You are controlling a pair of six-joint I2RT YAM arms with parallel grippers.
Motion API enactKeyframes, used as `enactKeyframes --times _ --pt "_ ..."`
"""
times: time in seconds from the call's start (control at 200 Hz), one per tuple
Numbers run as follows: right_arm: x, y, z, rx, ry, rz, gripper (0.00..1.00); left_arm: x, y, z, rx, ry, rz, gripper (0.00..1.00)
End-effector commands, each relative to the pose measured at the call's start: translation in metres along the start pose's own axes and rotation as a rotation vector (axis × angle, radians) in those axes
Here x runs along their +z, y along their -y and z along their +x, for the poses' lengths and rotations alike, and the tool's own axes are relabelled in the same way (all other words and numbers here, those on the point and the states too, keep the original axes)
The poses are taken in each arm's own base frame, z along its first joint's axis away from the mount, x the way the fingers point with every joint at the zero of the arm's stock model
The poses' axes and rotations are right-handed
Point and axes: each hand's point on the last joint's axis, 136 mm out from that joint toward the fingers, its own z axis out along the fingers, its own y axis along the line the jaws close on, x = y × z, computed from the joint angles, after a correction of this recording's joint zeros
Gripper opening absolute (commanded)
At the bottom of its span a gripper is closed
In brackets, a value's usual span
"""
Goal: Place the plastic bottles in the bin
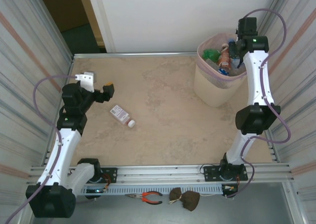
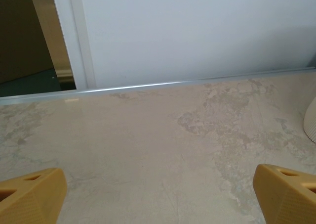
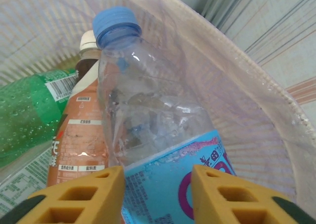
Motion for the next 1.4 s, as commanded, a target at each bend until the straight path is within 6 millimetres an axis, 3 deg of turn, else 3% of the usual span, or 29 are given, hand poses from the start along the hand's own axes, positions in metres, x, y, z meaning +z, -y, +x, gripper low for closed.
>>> enactKeyframes --times 0.0,0.24,0.436,0.581,0.681,0.797,1.062,1.393 --pt "-0.041 -0.001 -0.017 0.0 0.095 0.008 0.46 0.0 -0.001 -0.011 -0.017 0.017 -0.002 0.97" --pt "-0.085 -0.027 -0.026 0.01 0.179 -0.092 0.49 0.004 -0.002 0.002 -0.008 -0.118 -0.08 0.93" --pt "-0.106 -0.054 -0.019 -0.013 0.213 -0.164 0.5 0.001 -0.012 0.021 -0.167 -0.287 -0.162 0.88" --pt "-0.121 -0.063 -0.016 -0.013 0.238 -0.197 0.5 -0.003 -0.016 0.033 -0.29 -0.37 -0.23 0.83" --pt "-0.13 -0.067 -0.016 -0.006 0.259 -0.223 0.5 -0.005 -0.018 0.054 -0.399 -0.462 -0.301 0.84" --pt "-0.134 -0.069 -0.014 0.003 0.266 -0.243 0.5 -0.004 -0.019 0.08 -0.543 -0.558 -0.395 0.85" --pt "-0.136 -0.077 -0.007 0.004 0.259 -0.278 0.49 0.007 -0.003 0.127 -0.649 -0.677 -0.515 0.92" --pt "-0.14 -0.078 -0.004 0.008 0.265 -0.293 0.5 0.022 0.024 0.19 -0.832 -0.809 -0.524 0.92"
